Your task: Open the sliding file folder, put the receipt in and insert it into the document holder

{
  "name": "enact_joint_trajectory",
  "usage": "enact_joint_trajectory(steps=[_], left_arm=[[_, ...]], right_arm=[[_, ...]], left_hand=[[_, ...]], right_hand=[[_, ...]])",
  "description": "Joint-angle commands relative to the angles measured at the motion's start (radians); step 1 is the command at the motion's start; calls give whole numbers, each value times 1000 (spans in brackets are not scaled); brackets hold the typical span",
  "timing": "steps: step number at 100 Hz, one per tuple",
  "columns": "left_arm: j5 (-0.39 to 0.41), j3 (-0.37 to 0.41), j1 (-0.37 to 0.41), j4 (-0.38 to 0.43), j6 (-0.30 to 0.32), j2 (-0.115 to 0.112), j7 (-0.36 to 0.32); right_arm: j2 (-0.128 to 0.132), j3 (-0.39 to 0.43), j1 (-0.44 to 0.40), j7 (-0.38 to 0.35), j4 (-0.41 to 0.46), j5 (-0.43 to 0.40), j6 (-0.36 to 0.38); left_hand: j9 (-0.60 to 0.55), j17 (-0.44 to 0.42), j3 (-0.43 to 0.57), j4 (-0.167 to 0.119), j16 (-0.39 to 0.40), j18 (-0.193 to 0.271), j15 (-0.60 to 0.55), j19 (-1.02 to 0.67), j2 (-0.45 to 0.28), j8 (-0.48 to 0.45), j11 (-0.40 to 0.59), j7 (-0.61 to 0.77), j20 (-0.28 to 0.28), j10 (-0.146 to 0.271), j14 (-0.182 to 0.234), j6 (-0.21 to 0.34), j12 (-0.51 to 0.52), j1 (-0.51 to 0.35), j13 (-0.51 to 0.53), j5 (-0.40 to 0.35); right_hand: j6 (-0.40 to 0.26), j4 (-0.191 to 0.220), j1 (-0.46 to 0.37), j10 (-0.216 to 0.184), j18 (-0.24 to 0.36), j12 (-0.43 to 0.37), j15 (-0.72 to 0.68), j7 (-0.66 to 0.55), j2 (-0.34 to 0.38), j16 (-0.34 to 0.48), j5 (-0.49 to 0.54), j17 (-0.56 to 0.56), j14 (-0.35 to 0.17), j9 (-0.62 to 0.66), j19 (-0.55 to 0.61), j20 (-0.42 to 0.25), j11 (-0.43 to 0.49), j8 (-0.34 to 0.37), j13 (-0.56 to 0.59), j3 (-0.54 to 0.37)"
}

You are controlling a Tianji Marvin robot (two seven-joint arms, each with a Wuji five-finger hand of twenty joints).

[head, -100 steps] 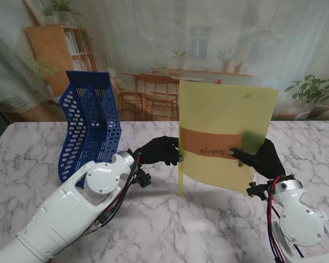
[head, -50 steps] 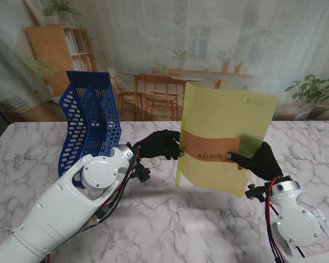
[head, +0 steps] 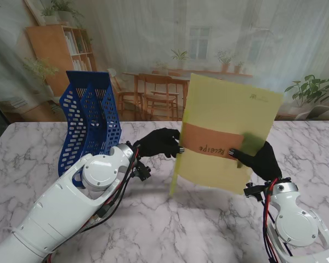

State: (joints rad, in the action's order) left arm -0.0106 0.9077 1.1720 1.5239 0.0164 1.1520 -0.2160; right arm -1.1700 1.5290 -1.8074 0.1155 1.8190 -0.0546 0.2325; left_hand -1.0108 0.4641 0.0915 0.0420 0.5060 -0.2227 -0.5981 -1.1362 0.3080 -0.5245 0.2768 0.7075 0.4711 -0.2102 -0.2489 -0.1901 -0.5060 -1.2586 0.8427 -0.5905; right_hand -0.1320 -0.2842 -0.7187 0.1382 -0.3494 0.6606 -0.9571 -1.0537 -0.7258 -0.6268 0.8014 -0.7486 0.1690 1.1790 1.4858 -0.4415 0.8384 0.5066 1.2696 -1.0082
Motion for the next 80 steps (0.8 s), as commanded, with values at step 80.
enact_joint_trajectory(steps=[80], left_arm=[[-38,-59,3,-81,-29,15,-43]], right_arm=[[-6,26,-21,-3,45,11,35]], left_hand=[[-11,4,-19,-11,5,15,5,-10,-23,-17,35,-59,47,22,-34,35,59,-32,30,-119]], right_hand=[[-137,42,-77,-20,30,17,-15,-75,45,-15,27,-16,-26,5,14,23,13,37,36,-75]])
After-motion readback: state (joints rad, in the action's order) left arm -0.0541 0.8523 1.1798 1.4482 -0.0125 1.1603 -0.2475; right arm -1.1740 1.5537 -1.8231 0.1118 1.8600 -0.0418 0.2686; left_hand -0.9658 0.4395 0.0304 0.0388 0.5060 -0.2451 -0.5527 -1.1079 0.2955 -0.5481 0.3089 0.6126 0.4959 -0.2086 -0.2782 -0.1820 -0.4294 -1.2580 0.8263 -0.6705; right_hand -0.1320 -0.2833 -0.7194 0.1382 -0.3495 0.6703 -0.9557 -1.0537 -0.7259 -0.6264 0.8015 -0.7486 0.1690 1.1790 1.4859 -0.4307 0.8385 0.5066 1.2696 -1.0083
